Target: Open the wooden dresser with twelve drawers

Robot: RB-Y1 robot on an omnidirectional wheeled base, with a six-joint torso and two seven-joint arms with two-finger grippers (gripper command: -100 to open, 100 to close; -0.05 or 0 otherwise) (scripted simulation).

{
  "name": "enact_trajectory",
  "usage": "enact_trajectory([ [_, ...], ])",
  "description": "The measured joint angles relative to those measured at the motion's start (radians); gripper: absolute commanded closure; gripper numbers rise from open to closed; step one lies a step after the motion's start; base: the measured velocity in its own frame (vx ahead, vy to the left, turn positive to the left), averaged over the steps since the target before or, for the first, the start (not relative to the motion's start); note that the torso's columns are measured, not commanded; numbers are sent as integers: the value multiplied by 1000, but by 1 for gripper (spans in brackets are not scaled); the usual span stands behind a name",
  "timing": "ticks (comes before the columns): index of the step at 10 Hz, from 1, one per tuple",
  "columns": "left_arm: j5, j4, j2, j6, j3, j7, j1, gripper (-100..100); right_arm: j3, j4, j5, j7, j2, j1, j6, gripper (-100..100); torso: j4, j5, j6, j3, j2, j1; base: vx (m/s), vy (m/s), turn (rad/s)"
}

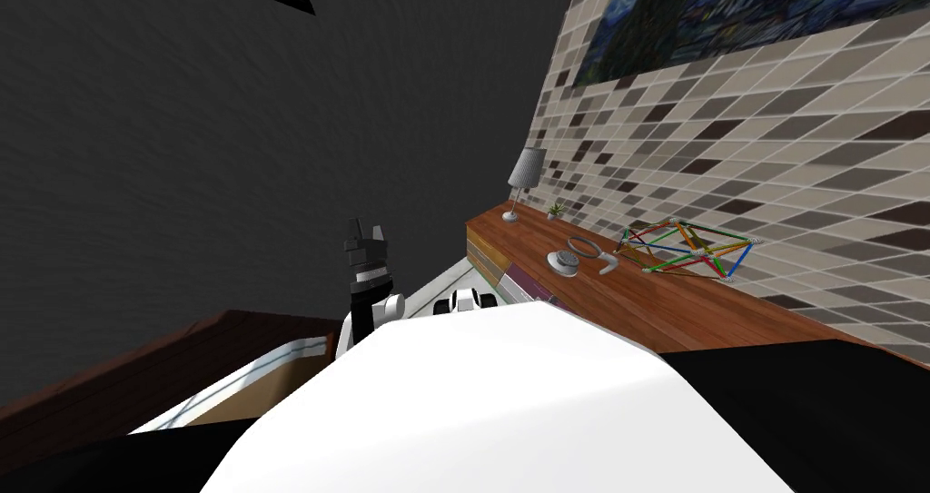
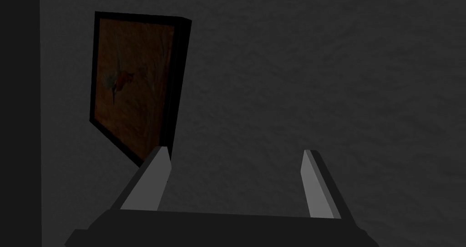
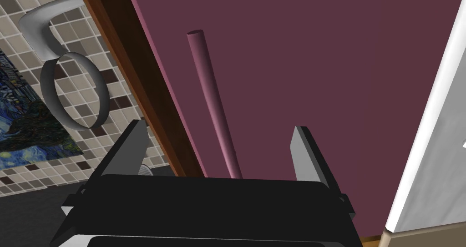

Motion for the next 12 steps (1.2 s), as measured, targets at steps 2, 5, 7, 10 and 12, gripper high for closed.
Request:
enact_trajectory([
  [2, 0, 0, 0, 0, 0, 0, 0, 0, -53, 17, 9, -36, -23, 15, -42, -100, 0, 0, 1, 0, 0, -2, -7, 76, 147],
  [5, 0, 0, 0, 0, 0, 0, 0, 0, -133, 69, 28, -105, -44, 44, -91, -100, 0, -1, 1, -1, -1, -5, -1, 77, 189],
  [7, 0, 0, 0, 0, 0, 0, 0, 0, -192, 121, 42, -149, -49, 54, -126, -100, 0, -1, -3, -1, -3, -5, -1, 83, 199],
  [10, 0, 0, 0, 0, 0, 0, 0, 0, -223, 165, 51, -190, -54, 61, -149, -100, 0, -1, 3, 0, 1, -9, 7, 6, -12],
  [12, 0, 0, 0, 0, 0, 0, 0, 0, -226, 117, 48, -169, -62, 73, -145, -100, 0, 0, 0, 0, 0, -8, -9, 21, 88],
])
